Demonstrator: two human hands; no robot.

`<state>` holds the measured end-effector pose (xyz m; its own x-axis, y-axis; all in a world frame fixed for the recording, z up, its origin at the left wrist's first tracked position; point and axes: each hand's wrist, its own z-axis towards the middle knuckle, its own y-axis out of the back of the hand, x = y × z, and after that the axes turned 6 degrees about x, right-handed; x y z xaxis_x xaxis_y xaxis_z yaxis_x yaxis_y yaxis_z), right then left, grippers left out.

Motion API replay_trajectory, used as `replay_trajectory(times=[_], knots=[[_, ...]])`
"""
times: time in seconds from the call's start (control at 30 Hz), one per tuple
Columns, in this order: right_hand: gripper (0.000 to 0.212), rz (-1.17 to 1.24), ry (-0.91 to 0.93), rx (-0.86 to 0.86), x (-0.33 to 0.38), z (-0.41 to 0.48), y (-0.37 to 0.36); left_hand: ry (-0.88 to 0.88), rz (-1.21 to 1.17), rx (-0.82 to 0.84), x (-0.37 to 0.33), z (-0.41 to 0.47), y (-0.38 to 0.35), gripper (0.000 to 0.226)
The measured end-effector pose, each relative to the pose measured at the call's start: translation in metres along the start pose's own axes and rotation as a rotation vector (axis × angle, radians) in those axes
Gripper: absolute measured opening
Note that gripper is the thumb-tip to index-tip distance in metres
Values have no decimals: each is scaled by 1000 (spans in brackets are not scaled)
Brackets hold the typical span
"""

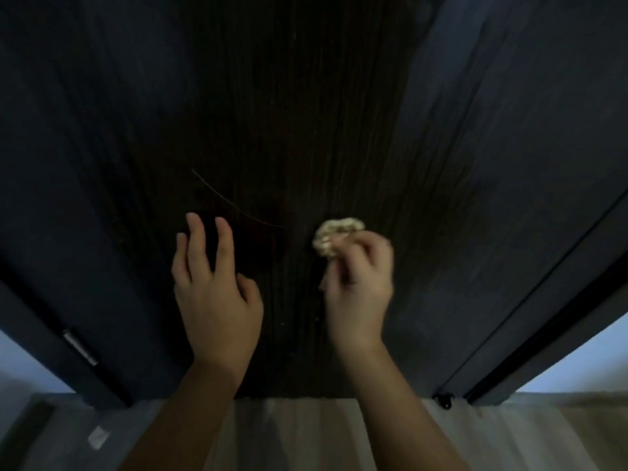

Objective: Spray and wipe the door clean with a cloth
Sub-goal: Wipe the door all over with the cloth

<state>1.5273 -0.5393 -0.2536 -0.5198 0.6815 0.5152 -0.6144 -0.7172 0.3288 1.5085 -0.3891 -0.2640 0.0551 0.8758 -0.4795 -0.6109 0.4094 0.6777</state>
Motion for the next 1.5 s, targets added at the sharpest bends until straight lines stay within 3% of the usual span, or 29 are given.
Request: replay_trajectory(times=[0.07,0.1,0.2,0.27,0.43,0.6,0.87,1.0,1.2,1.37,1.43,1.5], knots=[[25,-21,91,168,-6,-15,-7,-11,24,8,2,0,-2,77],[25,-38,61,153,-13,-19,-3,-17,25,11,4,-1,-2,79],[26,-29,-256,-142,-29,-19,16,-36,-6,1,7,-3,-5,81],[23,-11,-327,-211,-22,-17,9,-43,-14,5,7,-6,-11,83],[23,-64,13,205,-12,-41,-21,-59,67,32,6,-9,-20,80],[24,-27,-325,-24,-34,-27,18,-14,112,156,0,-10,-3,84],[18,21,-395,79,-23,-32,9,-35,234,358,0,-8,23,88],[18,5,-406,-16,-19,-31,1,-98,258,333,13,-5,30,84],[27,43,-574,-287,-8,-35,-23,-291,209,336,46,-5,25,86],[17,114,-839,-481,4,-33,-39,-327,150,359,55,0,21,90],[16,53,-793,-427,16,-40,-50,-335,133,378,58,-1,17,92],[19,-35,-573,-274,25,-52,-60,-337,114,362,59,-2,10,92]])
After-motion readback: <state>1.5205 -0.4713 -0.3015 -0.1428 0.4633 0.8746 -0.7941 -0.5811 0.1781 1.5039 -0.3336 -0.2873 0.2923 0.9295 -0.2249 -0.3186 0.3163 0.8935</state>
